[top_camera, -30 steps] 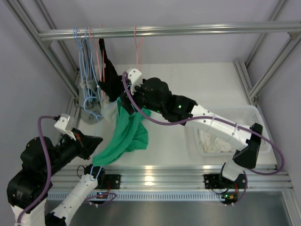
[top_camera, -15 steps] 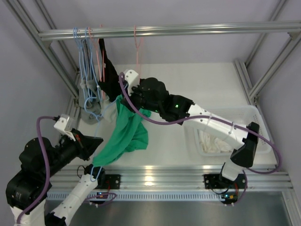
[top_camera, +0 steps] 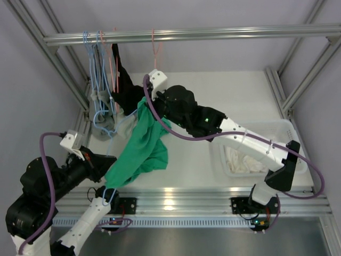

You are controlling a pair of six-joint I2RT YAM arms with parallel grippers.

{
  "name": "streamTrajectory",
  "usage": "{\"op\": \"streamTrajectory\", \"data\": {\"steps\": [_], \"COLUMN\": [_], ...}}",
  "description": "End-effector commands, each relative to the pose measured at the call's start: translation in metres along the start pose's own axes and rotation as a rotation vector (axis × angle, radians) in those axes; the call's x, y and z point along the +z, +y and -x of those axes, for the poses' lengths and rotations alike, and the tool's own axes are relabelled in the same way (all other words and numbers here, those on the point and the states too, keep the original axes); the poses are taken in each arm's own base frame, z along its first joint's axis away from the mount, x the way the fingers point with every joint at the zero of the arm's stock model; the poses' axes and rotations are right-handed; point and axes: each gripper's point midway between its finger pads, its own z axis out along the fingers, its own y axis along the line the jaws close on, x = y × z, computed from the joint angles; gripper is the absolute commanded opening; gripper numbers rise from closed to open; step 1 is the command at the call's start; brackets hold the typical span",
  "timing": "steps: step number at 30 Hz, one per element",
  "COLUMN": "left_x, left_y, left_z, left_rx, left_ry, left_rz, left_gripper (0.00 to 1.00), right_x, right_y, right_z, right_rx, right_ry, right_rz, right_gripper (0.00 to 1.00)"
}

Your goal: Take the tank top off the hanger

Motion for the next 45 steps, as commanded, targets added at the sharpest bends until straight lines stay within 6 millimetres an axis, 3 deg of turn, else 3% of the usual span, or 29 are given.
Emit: {"op": "streamTrajectory", "data": {"steps": [1,5,10,15,22,24,25,27,28,29,32,37,38,39,40,41,43,44,45], "left_x": [-0.010,-0.024,-0.040,-0.044,-0.046,-0.048,-0.050,-0.053,-0.057,-0.058,-0.054,-0.043,-0.030,-0.031,-0.025,-0.006,-0.004,-0.001,0.014], "left_y": [-0.007,-0.011,-0.012,-0.013,-0.009,-0.013,-0.022,-0.033,-0.045,-0.048,-0.053,-0.045,-0.037,-0.037,-0.035,-0.026,-0.033,-0.034,-0.029], "left_z": [0.002,0.010,0.016,0.007,0.007,0.017,0.030,0.045,0.057,0.063,0.082,0.113,0.112,0.125,0.130,0.126,0.148,0.154,0.156], "left_rx": [-0.009,-0.010,-0.009,-0.025,-0.026,-0.019,-0.003,0.006,0.031,0.042,0.055,0.047,0.043,0.059,0.070,0.070,0.104,0.112,0.111], "left_ry": [-0.038,-0.091,-0.120,-0.088,-0.106,-0.145,-0.198,-0.258,-0.304,-0.326,-0.382,-0.519,-0.513,-0.583,-0.602,-0.591,-0.701,-0.730,-0.729], "left_rz": [-0.027,-0.025,-0.004,-0.005,0.019,0.004,-0.032,-0.078,-0.130,-0.140,-0.153,-0.110,-0.092,-0.096,-0.097,-0.086,-0.128,-0.142,-0.142], "left_gripper": [0.00,0.00,0.00,0.00,0.00,0.00,0.00,0.00,0.00,0.00,0.00,0.00,0.00,0.00,0.00,0.00,0.00,0.00,0.00], "right_x": [-0.019,-0.005,0.008,0.012,0.019,0.022,0.022,0.024,0.018,0.019,0.004,-0.034,-0.036,-0.053,-0.061,-0.064,-0.084,-0.087,-0.097], "right_y": [-0.023,-0.026,-0.030,-0.040,-0.060,-0.051,-0.035,-0.020,-0.011,-0.005,0.018,0.037,0.038,0.041,0.048,0.052,0.064,0.067,0.067], "right_z": [0.054,0.047,0.054,0.067,0.066,0.056,0.052,0.030,0.029,0.016,0.019,0.020,0.004,0.020,0.019,0.004,0.009,-0.003,-0.002], "right_rx": [0.028,0.012,-0.024,-0.042,-0.029,-0.024,-0.016,-0.020,-0.023,-0.031,-0.033,0.052,0.057,0.093,0.106,0.107,0.121,0.120,0.124], "right_ry": [-0.145,-0.126,-0.134,-0.144,-0.138,-0.119,-0.113,-0.066,-0.066,-0.040,-0.064,-0.118,-0.096,-0.153,-0.163,-0.144,-0.174,-0.154,-0.166], "right_rz": [-0.127,-0.149,-0.183,-0.219,-0.242,-0.190,-0.117,-0.054,-0.028,-0.013,0.040,0.124,0.132,0.165,0.195,0.212,0.271,0.278,0.284], "right_gripper": [0.00,0.00,0.00,0.00,0.00,0.00,0.00,0.00,0.00,0.00,0.00,0.00,0.00,0.00,0.00,0.00,0.00,0.00,0.00]}}
